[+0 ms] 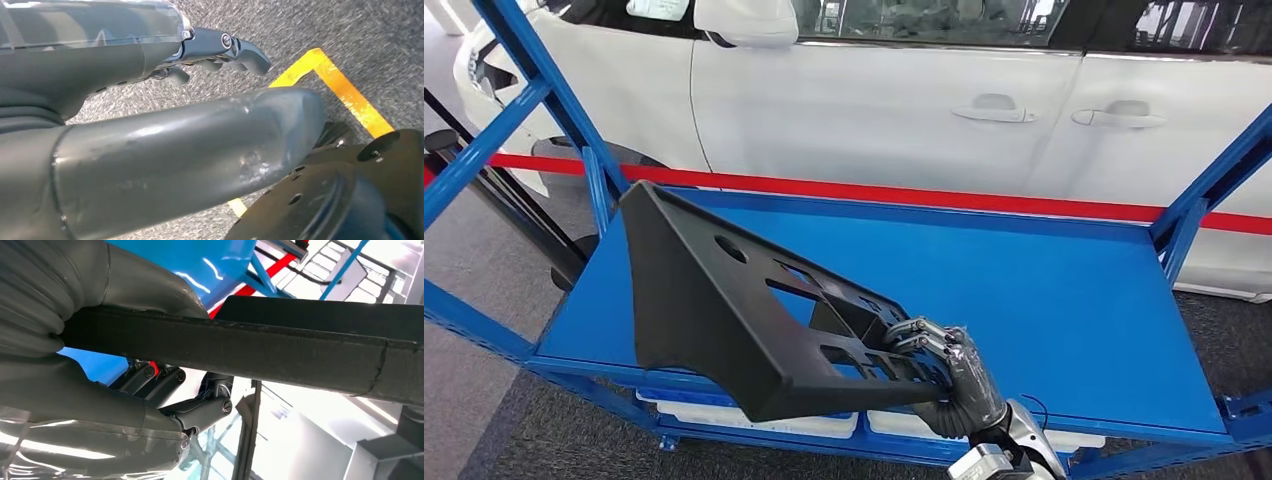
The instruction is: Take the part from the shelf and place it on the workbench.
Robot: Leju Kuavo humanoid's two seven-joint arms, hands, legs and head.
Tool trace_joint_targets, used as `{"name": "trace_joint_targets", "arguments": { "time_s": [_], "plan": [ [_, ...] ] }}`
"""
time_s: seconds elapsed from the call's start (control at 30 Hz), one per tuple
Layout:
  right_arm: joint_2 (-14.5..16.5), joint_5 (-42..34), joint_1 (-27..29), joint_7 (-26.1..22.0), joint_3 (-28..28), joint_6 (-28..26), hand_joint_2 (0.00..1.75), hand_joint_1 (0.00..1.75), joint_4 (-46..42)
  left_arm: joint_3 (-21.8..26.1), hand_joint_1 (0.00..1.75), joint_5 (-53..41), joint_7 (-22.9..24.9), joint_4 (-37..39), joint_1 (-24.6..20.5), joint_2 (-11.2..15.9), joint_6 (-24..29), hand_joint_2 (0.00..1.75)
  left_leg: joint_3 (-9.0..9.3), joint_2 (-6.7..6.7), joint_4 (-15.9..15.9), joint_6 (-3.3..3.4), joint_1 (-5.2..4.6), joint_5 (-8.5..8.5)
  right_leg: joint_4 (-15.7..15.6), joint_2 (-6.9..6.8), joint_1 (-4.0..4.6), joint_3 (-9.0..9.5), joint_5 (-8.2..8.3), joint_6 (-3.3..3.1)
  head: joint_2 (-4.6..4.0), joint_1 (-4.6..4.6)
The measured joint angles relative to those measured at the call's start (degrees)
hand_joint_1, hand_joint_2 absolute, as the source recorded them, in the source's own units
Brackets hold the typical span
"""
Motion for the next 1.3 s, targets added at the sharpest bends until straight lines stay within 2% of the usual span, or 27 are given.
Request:
{"name": "trace_joint_targets", "arguments": {
  "time_s": [0.1,0.17,0.2,0.27,0.3,0.33,0.37,0.43,0.47,0.5,0.53,0.63,0.67,0.7,0.77,0.8,0.83,0.87,0.93,1.0,1.03,1.13,1.17,1.2,1.27,1.3],
  "plan": [
    [-0.05,0.00,0.06,0.02,-0.14,-0.11,1.75,1.75,0.01,0.02,0.00,-0.04,-0.05,0.00,-0.11,-0.01,0.00,0.00,-0.25,0.21,0.13,-1.09,-0.03,-0.34,-0.93,0.26,0.13,0.12,-0.34,-0.76,0.00,0.00],
    [-0.19,0.00,0.04,0.03,-0.23,-0.14,1.75,1.75,0.01,0.01,0.00,-0.08,-0.07,0.00,-0.19,-0.04,0.00,0.00,-0.92,0.27,2.13,-1.77,0.16,-1.92,-1.22,0.27,0.06,0.30,-0.28,-1.48,0.00,-0.01],
    [-0.26,0.00,0.04,0.04,-0.25,-0.15,1.75,1.75,0.01,0.01,0.00,-0.08,-0.07,0.00,-0.21,-0.05,0.00,0.00,-2.10,0.27,4.89,-2.04,0.23,-3.61,-1.32,0.23,0.07,0.38,-0.28,-1.78,0.00,-0.01],
    [-0.31,0.00,0.09,0.05,-0.25,-0.19,1.75,1.75,0.01,0.02,0.00,-0.08,-0.08,0.00,-0.22,-0.05,0.00,0.00,-5.88,0.27,12.62,-2.33,0.25,-7.33,-1.29,0.21,0.30,0.41,-0.39,-2.10,0.00,-0.01],
    [-0.31,0.00,0.12,0.07,-0.24,-0.20,1.75,1.75,0.01,0.03,0.00,-0.08,-0.08,0.00,-0.19,-0.05,0.00,0.00,-7.47,0.26,15.65,-2.37,0.25,-8.24,-1.25,0.23,0.42,0.43,-0.45,-2.19,0.00,-0.01],
    [-0.31,0.00,0.16,0.07,-0.24,-0.21,1.75,1.75,0.01,0.03,0.00,-0.07,-0.08,0.00,-0.15,-0.05,0.00,0.00,-8.14,0.26,16.65,-2.31,0.25,-7.89,-1.20,0.27,0.54,0.48,-0.50,-2.26,0.00,-0.01],
    [-0.31,0.00,0.17,0.08,-0.24,-0.22,1.75,1.75,0.01,0.03,0.00,-0.05,-0.09,0.00,-0.12,-0.05,0.00,0.00,-7.73,0.26,15.34,-2.15,0.23,-6.43,-1.17,0.33,0.64,0.58,-0.56,-2.30,0.00,-0.01],
    [-0.31,-0.18,0.17,0.09,-0.25,-0.23,1.75,1.75,0.01,0.06,0.00,0.01,-0.09,0.00,-0.13,-0.03,0.00,0.00,-4.64,0.13,8.04,-1.45,0.07,-2.03,-1.14,0.43,0.78,0.88,-0.70,-2.30,0.00,-0.01],
    [-0.31,-0.34,0.16,0.14,-0.26,-0.20,1.75,1.75,0.01,0.09,0.00,0.03,0.02,0.00,-0.16,0.01,0.00,0.00,-3.13,0.03,4.45,-1.05,-0.09,-0.51,-1.07,0.47,0.92,0.95,-0.77,-2.19,0.00,-0.01],
    [-0.31,-0.51,0.16,0.26,-0.26,-0.14,1.75,1.75,0.01,0.13,0.00,0.03,0.21,0.00,-0.17,0.04,0.02,0.00,-2.16,-0.07,2.02,-0.69,-0.28,0.35,-1.04,0.52,0.99,0.95,-0.80,-2.00,0.00,-0.01],
    [-0.31,-0.62,0.16,0.49,-0.26,0.06,1.75,1.75,0.02,0.19,0.00,0.02,0.51,0.00,-0.17,0.08,0.04,0.00,-1.82,-0.13,0.91,-0.39,-0.48,0.53,-1.06,0.55,0.98,0.91,-0.79,-1.73,0.00,-0.01],
    [-0.31,-0.63,0.19,1.37,-0.26,1.50,1.75,1.75,0.14,0.43,0.00,-0.43,1.44,0.00,-0.14,0.09,0.27,0.00,-1.57,0.01,0.12,0.53,-0.42,1.39,-0.93,0.63,0.90,0.80,-0.95,-0.74,0.00,-0.01],
    [-0.31,-0.66,0.21,1.57,-0.27,2.31,1.75,1.75,0.24,0.48,0.00,-0.74,1.57,0.00,-0.15,0.08,0.34,0.00,-1.51,0.11,-0.24,0.91,-0.25,1.86,0.14,0.67,0.89,0.41,-1.95,-0.52,0.00,-0.01],
    [-0.30,-0.69,0.23,1.70,-0.27,3.20,1.75,1.75,0.37,0.49,0.00,-1.03,1.63,0.00,-0.16,0.08,0.38,0.00,-1.58,0.21,-0.54,1.21,-0.07,2.20,2.27,0.71,0.84,-0.43,-3.65,-0.39,0.00,0.00],
    [-0.20,-0.74,0.40,1.64,-0.22,4.80,1.75,1.75,0.75,0.49,0.00,-1.48,1.65,0.00,-0.19,0.09,0.38,0.00,-2.05,0.29,-0.46,1.48,-0.10,2.47,9.21,0.75,0.50,-3.11,-7.78,-0.20,0.00,0.00],
    [-0.15,-0.71,0.55,1.49,-0.20,5.36,1.75,1.75,0.98,0.49,0.00,-1.61,1.71,0.00,-0.18,0.09,0.36,0.00,-2.31,0.29,-0.29,1.49,-0.13,2.53,12.39,0.76,0.33,-4.30,-9.02,-0.06,0.00,0.00],
    [-0.11,-0.67,0.70,1.30,-0.17,5.82,1.75,1.75,1.24,0.49,0.00,-1.74,1.79,0.00,-0.18,0.09,0.32,0.00,-2.55,0.29,-0.09,1.48,-0.14,2.57,14.02,0.75,0.17,-4.79,-9.25,0.07,0.00,-0.01],
    [-0.11,-0.60,0.81,1.09,-0.17,6.15,1.75,1.75,1.49,0.49,0.00,-1.87,1.89,0.00,-0.18,0.09,0.28,0.00,-2.80,0.29,0.19,1.45,-0.13,2.60,13.51,0.74,0.01,-4.28,-8.40,0.17,0.00,0.00],
    [-0.11,-0.38,0.85,0.69,-0.16,6.60,1.75,1.75,1.90,0.49,0.00,-2.15,2.03,0.00,-0.21,0.08,0.25,0.00,-3.26,0.29,0.87,1.24,-0.09,2.56,7.02,0.52,-0.27,-0.71,-5.03,0.23,0.00,0.00],
    [-0.11,-0.12,0.83,0.41,-0.13,6.83,1.75,1.75,2.08,0.49,0.00,-2.35,2.07,0.00,-0.27,0.07,0.26,0.00,-3.84,0.28,1.55,0.61,-0.31,2.57,1.07,0.23,-0.15,2.15,-3.07,0.10,0.00,0.00],
    [-0.11,-0.01,0.85,0.31,-0.11,6.98,1.75,1.75,2.11,0.50,0.00,-2.39,2.06,0.00,-0.29,0.08,0.26,0.00,-4.10,0.28,1.70,0.19,-0.42,2.70,-0.01,0.17,0.01,2.46,-2.88,-0.09,0.00,0.00],
    [-0.22,0.24,0.95,-0.01,-0.06,7.48,1.75,1.75,2.27,0.55,0.00,-2.64,2.03,0.00,-0.27,0.09,0.26,0.00,-4.62,0.26,1.86,-1.05,-0.30,3.01,-0.24,0.25,0.15,1.72,-1.94,-1.07,0.00,-0.01],
    [-0.31,0.30,0.95,-0.07,-0.03,7.56,1.75,1.75,2.33,0.58,0.00,-2.72,2.02,0.00,-0.26,0.08,0.26,0.00,-5.03,0.26,2.72,-1.42,-0.18,2.00,-0.37,0.16,0.06,1.38,-1.49,-1.46,0.00,-0.01],
    [-0.39,0.33,0.95,-0.09,0.01,7.56,1.75,1.75,2.37,0.62,0.00,-2.76,2.00,0.00,-0.25,0.09,0.25,0.00,-5.73,0.25,4.60,-1.74,-0.09,0.07,-0.50,0.05,-0.02,0.93,-0.99,-1.82,0.00,-0.01],
    [-0.45,0.37,0.97,-0.12,0.10,7.57,1.75,1.75,2.44,0.77,0.00,-2.79,1.98,0.00,-0.29,0.14,0.24,0.00,-7.73,0.27,10.98,-2.27,0.00,-5.24,-0.52,-0.04,0.10,-0.28,-0.05,-2.27,0.00,-0.01],
    [-0.46,0.39,1.00,-0.13,0.14,7.59,1.75,1.75,2.49,0.86,0.00,-2.80,1.98,0.00,-0.30,0.18,0.24,0.00,-8.44,0.27,14.15,-2.41,0.01,-7.31,-0.49,-0.05,0.21,-0.96,0.45,-2.34,0.00,-0.01]
  ]
}}
